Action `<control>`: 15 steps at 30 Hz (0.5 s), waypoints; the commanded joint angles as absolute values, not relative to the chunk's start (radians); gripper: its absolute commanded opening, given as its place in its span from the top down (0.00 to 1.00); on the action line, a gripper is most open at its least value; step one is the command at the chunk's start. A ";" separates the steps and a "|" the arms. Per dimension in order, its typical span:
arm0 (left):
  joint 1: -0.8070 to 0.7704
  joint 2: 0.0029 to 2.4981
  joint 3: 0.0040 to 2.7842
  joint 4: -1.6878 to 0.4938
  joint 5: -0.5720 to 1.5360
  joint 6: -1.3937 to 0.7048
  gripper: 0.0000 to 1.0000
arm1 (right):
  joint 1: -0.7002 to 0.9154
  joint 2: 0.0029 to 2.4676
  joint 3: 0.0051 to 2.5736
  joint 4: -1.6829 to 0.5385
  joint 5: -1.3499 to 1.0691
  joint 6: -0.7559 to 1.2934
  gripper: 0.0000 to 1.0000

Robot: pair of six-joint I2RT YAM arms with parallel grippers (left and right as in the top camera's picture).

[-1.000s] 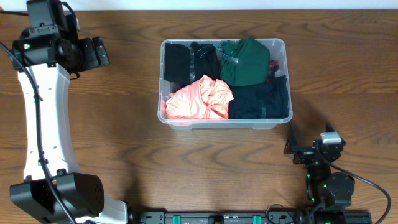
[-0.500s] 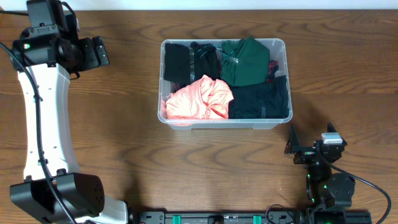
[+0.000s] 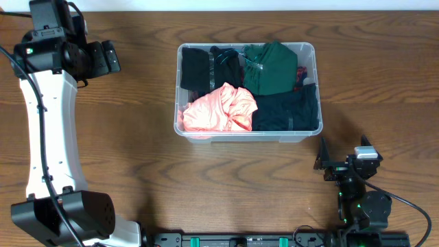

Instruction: Pack container

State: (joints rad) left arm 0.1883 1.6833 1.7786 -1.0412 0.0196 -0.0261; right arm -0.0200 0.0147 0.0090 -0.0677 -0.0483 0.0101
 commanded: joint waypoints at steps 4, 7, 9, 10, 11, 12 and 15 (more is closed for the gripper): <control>0.191 1.678 1.791 -1.044 0.017 -0.028 0.02 | -0.028 0.013 0.006 -0.072 -0.034 -0.005 0.01; 0.191 1.649 1.791 -1.066 0.014 -0.028 0.02 | -0.028 0.013 0.006 -0.072 -0.034 -0.005 0.01; 0.190 1.611 1.791 -1.088 0.016 -0.028 0.02 | -0.028 0.013 0.006 -0.072 -0.034 -0.005 0.01; 0.187 1.589 1.791 -1.093 0.025 -0.030 0.02 | -0.028 0.013 0.006 -0.072 -0.034 -0.005 0.01; 0.181 1.565 1.790 -1.093 0.038 -0.033 0.02 | -0.028 0.013 0.006 -0.072 -0.034 -0.005 0.01; 0.176 1.539 1.787 -1.079 0.059 -0.032 0.02 | -0.028 0.013 0.006 -0.072 -0.034 -0.005 0.01; 0.146 1.449 1.756 -0.997 0.091 -0.031 0.02 | -0.028 0.013 0.006 -0.072 -0.034 -0.005 0.01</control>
